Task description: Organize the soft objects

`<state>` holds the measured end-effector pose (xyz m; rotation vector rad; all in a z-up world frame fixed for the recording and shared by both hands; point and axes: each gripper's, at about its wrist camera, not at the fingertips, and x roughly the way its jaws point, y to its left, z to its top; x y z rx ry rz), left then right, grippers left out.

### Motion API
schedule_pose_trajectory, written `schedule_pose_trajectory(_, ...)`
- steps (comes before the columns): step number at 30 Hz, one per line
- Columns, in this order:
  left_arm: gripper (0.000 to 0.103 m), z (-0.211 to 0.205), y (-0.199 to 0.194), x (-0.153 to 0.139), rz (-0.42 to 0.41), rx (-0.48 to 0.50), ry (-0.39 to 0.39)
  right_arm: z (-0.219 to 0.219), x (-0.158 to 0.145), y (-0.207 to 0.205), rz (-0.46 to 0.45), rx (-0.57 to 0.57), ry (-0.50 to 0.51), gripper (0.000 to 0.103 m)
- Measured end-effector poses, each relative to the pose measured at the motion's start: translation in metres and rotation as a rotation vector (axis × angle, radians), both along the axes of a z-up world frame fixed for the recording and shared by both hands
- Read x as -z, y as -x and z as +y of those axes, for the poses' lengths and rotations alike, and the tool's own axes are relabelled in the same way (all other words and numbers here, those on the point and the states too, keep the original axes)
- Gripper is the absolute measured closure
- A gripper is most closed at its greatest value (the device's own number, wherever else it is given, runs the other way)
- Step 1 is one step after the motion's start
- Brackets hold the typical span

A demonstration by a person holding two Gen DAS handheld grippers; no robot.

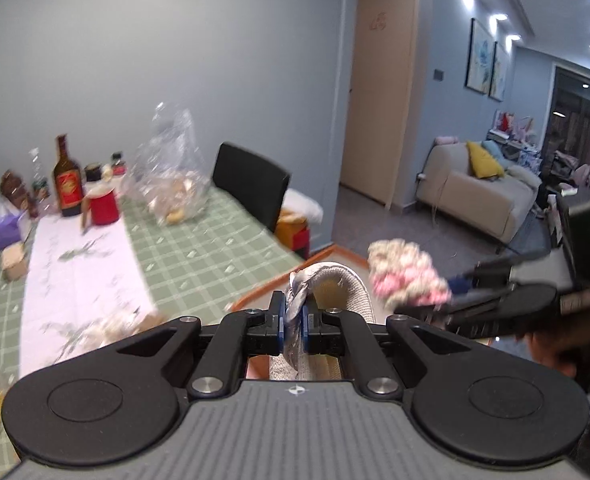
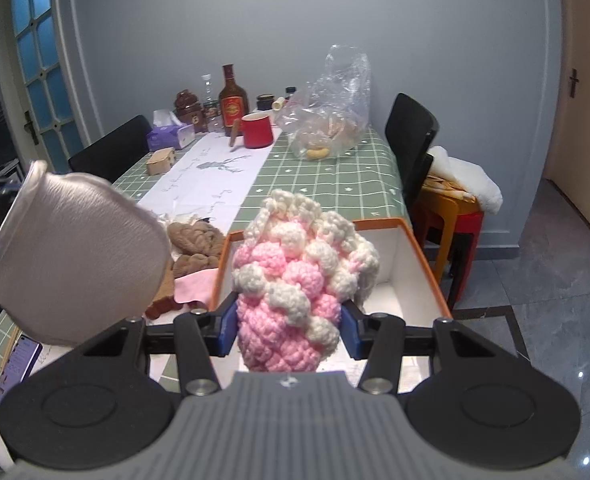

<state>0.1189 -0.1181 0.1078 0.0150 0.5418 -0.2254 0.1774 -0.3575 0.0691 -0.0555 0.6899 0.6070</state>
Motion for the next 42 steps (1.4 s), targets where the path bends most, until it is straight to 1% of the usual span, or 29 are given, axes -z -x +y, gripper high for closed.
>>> schedule_pose_trajectory(2, 0.095, -0.015, -0.011, 0.002, 0.003, 0.024, -0.012, -0.007, 0.003, -0.004, 0.015, 0.018, -0.006, 0.053)
schedule_pose_trajectory(4, 0.095, -0.03, -0.021, 0.005, 0.011, 0.043, -0.041, -0.012, 0.009, -0.009, 0.031, 0.031, -0.003, 0.053)
schedule_pose_trajectory(8, 0.095, -0.047, -0.037, 0.012, -0.003, 0.071, -0.066, -0.017, 0.019, -0.017, 0.058, 0.054, 0.012, 0.053)
schedule_pose_trajectory(12, 0.095, -0.054, -0.047, 0.016, -0.035, 0.085, -0.049, -0.016, 0.029, -0.025, 0.07, 0.068, 0.055, 0.053)
schedule_pose_trajectory(17, 0.095, -0.067, -0.056, 0.027, -0.104, 0.115, -0.158, -0.011, 0.046, -0.038, 0.118, 0.073, 0.08, 0.053)
schedule_pose_trajectory(20, 0.095, -0.074, -0.063, 0.036, -0.113, 0.135, -0.186, -0.006, 0.053, -0.042, 0.136, 0.068, 0.089, 0.053)
schedule_pose_trajectory(24, 0.095, -0.087, -0.068, 0.054, -0.132, 0.159, -0.287, 0.0, 0.059, -0.05, 0.149, 0.073, 0.086, 0.053)
schedule_pose_trajectory(29, 0.095, -0.099, -0.081, 0.081, -0.071, 0.162, -0.389, 0.008, 0.069, -0.059, 0.176, 0.072, 0.105, 0.053)
schedule_pose_trajectory(31, 0.095, -0.099, -0.084, 0.09, -0.042, 0.152, -0.407, 0.01, 0.073, -0.063, 0.18, 0.067, 0.117, 0.053)
schedule_pose_trajectory(36, 0.095, -0.099, -0.091, 0.108, 0.011, 0.161, -0.426, 0.011, 0.079, -0.072, 0.186, 0.074, 0.119, 0.053)
schedule_pose_trajectory(39, 0.095, -0.101, -0.095, 0.122, 0.067, 0.185, -0.429, 0.013, 0.082, -0.074, 0.183, 0.077, 0.118, 0.053)
schedule_pose_trajectory(40, 0.094, -0.101, -0.096, 0.125, 0.085, 0.177, -0.424, 0.014, 0.083, -0.075, 0.173, 0.08, 0.136, 0.053)
schedule_pose_trajectory(42, 0.093, -0.097, -0.101, 0.129, 0.137, 0.168, -0.386, 0.016, 0.088, -0.076, 0.155, 0.088, 0.147, 0.053)
